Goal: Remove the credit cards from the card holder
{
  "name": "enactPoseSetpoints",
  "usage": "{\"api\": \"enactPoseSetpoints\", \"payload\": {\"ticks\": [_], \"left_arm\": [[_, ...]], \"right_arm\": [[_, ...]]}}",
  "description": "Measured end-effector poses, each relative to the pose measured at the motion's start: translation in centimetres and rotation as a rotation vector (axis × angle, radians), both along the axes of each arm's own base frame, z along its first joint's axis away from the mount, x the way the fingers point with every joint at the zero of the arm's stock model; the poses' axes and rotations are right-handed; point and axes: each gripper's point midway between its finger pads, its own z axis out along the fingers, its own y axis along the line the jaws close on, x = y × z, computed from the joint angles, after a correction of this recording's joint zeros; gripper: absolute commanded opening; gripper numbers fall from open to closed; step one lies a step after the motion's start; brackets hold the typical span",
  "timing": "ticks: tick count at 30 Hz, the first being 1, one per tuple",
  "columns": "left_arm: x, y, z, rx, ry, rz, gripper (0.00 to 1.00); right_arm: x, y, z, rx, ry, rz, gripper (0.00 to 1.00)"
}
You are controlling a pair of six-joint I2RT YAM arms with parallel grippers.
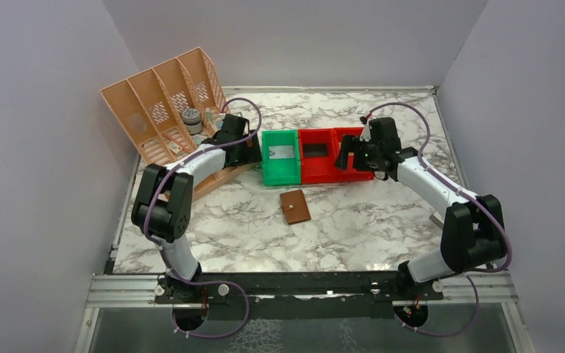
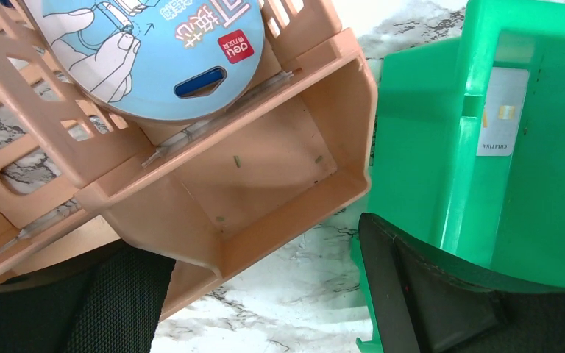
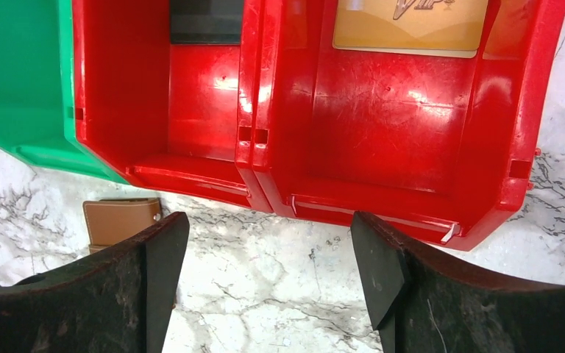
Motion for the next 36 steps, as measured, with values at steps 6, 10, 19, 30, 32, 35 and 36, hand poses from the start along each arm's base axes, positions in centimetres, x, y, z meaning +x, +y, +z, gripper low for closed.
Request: {"api": "enactPoseSetpoints", "payload": {"ticks": [6,10,19,30,32,35,36], "left_arm": [[0.3,-0.3,-0.1,0.002,0.008,-0.017,0.92],[0.3,-0.5,0.0,-0.011,0.011,-0.027,0.92],[0.1,-1.6,2.5,-0.073,-0.029,-0.068,0.92],[-1.8,-3.7,8.3,-0.190,-0.151,-0.156,0.93],[-2.8,-3.9,8.0,-0.197,-0.140,-0.170,0.93],[-5.0,-5.0,7.3,-0.204,-0.118,-0.207,0.93],[-6.3,-5.7,6.9,-0.210,-0.106,-0.227,0.93]], "right_arm": [[0.2,0.5,-0.8,-0.020,0.014,0.014,0.79],[0.7,1.2,-1.5,-0.052,0.021,0.019,0.74],[2.8,0.1,-3.3,-0.165,0.011,-0.089,0.65],[4.2,-1.2,-2.8,-0.203,-0.031,-0.192,0.64],[4.2,-0.9,-2.6,-0.190,-0.033,-0.180,0.69],[3.4,-0.3,-1.8,-0.147,-0.045,-0.147,0.73],[2.7,-0.1,-1.3,-0.125,-0.054,-0.132,0.73]]}}
